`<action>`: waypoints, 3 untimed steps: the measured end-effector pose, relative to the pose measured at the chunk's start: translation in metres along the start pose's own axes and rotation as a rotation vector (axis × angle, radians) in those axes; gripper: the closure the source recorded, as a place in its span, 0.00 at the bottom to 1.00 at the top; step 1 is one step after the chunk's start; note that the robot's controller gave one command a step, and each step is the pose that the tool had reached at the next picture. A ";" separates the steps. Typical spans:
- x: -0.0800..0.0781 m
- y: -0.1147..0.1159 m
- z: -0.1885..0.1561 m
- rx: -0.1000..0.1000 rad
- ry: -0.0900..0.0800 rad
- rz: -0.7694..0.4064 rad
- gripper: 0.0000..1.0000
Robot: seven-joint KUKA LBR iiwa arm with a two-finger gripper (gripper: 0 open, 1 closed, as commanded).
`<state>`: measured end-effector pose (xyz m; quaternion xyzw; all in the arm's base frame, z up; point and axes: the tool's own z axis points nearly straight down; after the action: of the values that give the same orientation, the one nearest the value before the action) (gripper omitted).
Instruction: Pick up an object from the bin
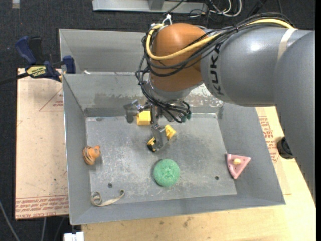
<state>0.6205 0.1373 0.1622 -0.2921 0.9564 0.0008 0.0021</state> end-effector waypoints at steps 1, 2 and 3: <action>0.000 0.000 0.000 0.000 0.000 0.001 0.00; 0.023 -0.009 0.000 -0.001 -0.001 -0.082 0.00; 0.023 -0.054 0.004 0.001 0.001 -0.112 0.00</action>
Offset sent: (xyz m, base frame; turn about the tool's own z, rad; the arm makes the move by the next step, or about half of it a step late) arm -0.0424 -0.0793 0.0020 -0.2271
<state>0.6320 0.0795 0.1576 -0.3453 0.9385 0.0000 0.0021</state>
